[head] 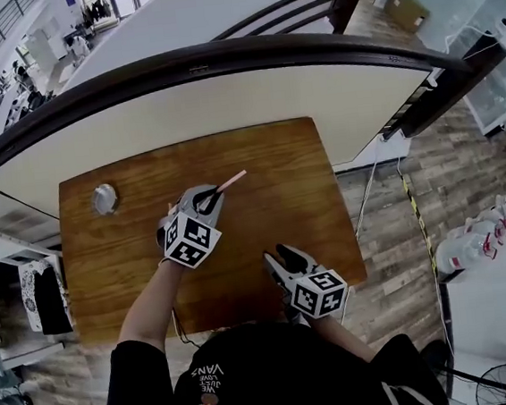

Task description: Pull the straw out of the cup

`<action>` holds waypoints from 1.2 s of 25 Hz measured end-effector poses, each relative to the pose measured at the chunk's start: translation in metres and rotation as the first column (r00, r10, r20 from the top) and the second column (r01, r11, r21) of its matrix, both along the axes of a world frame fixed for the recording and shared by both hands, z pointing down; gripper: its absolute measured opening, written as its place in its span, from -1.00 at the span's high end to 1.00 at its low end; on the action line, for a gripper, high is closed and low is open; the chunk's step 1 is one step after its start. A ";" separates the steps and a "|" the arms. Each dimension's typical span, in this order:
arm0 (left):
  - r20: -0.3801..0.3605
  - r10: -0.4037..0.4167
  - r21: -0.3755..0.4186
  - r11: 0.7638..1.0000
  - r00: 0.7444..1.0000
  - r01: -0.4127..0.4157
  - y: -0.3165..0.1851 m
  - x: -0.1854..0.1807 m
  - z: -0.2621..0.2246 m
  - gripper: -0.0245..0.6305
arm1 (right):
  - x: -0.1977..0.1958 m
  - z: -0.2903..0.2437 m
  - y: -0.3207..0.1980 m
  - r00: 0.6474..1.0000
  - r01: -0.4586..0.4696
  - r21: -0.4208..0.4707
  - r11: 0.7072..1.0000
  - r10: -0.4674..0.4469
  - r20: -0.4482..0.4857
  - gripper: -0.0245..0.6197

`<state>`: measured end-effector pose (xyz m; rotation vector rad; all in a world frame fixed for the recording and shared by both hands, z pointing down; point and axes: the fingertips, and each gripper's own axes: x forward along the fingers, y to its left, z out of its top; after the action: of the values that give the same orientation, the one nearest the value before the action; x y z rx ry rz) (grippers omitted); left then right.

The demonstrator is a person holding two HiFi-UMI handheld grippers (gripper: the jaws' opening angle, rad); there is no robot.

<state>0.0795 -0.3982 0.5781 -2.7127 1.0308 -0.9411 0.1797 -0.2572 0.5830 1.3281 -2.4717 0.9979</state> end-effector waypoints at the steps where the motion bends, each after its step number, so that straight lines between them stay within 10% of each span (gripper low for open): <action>1: -0.011 -0.004 0.012 1.000 1.000 0.004 0.001 -0.002 -0.005 0.82 | -0.002 -0.002 0.001 1.000 -0.002 0.007 1.000 0.002 -0.002 0.42; 30: -0.300 -0.077 0.112 0.987 0.951 0.116 0.099 -0.093 -0.096 0.82 | -0.052 -0.051 0.033 0.996 -0.085 0.153 0.985 0.087 -0.004 0.42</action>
<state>-0.0137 -0.2989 0.4822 -2.7692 1.2370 -0.4657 0.1281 -0.2246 0.5320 1.4931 -2.5469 0.8303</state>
